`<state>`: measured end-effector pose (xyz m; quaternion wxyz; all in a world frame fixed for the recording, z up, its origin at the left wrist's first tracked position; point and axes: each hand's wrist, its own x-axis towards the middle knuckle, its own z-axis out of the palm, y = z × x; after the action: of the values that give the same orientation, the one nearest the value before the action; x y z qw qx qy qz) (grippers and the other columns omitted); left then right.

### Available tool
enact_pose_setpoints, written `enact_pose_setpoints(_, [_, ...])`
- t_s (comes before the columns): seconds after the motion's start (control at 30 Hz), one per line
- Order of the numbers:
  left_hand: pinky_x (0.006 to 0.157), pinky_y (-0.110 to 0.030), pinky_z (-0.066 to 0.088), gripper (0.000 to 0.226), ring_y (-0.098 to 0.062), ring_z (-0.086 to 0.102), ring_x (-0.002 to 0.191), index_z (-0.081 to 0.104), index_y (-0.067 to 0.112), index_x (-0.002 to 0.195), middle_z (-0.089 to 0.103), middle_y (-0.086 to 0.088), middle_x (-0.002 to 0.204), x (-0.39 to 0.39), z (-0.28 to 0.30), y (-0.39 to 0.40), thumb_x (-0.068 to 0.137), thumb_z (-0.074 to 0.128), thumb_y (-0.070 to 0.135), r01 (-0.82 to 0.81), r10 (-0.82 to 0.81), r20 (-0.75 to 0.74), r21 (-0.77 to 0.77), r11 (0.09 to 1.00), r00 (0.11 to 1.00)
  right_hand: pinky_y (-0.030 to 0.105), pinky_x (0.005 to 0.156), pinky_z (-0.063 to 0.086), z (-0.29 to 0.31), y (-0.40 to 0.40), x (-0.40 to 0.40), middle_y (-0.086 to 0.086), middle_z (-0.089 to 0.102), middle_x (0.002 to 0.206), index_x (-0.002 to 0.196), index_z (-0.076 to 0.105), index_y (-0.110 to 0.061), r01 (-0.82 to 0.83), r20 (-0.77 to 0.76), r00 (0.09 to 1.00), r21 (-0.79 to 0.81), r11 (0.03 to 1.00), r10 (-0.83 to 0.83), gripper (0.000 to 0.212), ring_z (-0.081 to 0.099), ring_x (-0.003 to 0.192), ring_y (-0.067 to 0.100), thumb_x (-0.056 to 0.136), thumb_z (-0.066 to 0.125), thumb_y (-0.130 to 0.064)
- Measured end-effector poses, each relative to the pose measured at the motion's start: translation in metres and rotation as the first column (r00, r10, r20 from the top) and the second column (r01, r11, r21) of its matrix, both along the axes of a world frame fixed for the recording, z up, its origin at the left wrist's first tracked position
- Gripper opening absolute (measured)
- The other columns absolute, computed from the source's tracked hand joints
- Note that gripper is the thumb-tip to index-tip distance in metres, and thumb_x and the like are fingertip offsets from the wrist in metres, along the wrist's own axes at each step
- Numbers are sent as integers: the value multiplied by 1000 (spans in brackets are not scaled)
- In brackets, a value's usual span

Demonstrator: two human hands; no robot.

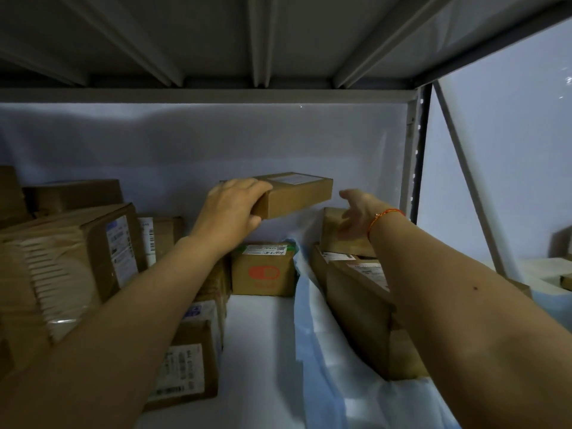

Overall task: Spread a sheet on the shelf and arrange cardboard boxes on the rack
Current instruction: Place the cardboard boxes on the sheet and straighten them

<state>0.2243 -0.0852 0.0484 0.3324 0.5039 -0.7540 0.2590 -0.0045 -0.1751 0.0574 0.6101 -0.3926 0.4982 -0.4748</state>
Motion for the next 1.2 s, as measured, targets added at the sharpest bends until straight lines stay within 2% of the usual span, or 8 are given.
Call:
enact_pose_setpoints(0.17, [102,-42,39,57,-28,44,131,51,12,136,52,-9,139,-21,-4,12,81,67,5,55,-55,-13,20,998,998,36,70,57,13,18,0,23,54,126,136,37,-5,-101,26,994,-51,994,103,91,59,106,35,74,63,-67])
enact_pose_setpoints(0.27, [112,-40,30,59,-29,36,140,48,9,139,47,-11,145,-33,-5,17,83,65,0,74,-74,-17,6,997,997,23,55,50,20,33,-3,21,67,109,113,47,-11,-86,-82,994,-120,989,77,62,66,75,25,77,65,-58])
enact_pose_setpoints(0.43, [116,-32,18,59,-27,24,146,43,7,142,36,-12,153,-49,-4,21,87,60,-3,72,-72,-54,2,997,996,15,42,35,29,48,-15,7,64,78,99,53,-12,-53,-120,992,-123,991,38,40,48,50,10,81,64,-46])
enact_pose_setpoints(0.67, [108,-42,36,62,-36,33,138,29,11,146,21,-18,157,-61,-8,6,91,60,9,-111,125,-166,89,990,978,14,41,47,27,48,-36,11,66,109,111,53,-9,106,24,994,-85,991,-104,36,56,55,13,89,58,-38])
enact_pose_setpoints(0.8, [98,-43,42,46,-42,41,126,40,4,132,28,-24,149,-48,-18,-11,90,57,8,-243,281,-195,198,950,940,24,38,51,12,45,-55,11,53,94,108,45,-10,264,-6,964,-76,962,-265,26,59,77,24,93,58,-26])
enact_pose_setpoints(0.9, [94,-44,42,43,-39,40,124,43,4,130,32,-22,143,-41,-26,-20,91,57,14,-290,359,-204,303,908,911,33,30,51,-8,31,-65,10,54,106,121,45,-11,382,21,924,1,924,-382,49,58,95,27,82,72,-24])
enact_pose_setpoints(1.03, [94,-45,41,42,-38,39,124,44,4,128,35,-21,136,-32,-32,-30,91,56,20,-315,392,-193,335,888,900,34,40,54,-36,-12,-77,14,52,110,133,40,-12,460,-92,886,72,885,-453,77,56,76,32,68,80,-25])
enact_pose_setpoints(1.2, [95,-43,43,44,-37,43,123,47,5,128,42,-19,133,-10,-29,-49,89,59,21,-358,430,-102,401,843,897,37,53,58,-41,-7,-64,14,46,107,131,40,-11,420,-140,903,82,904,-407,63,49,75,34,79,73,-19])
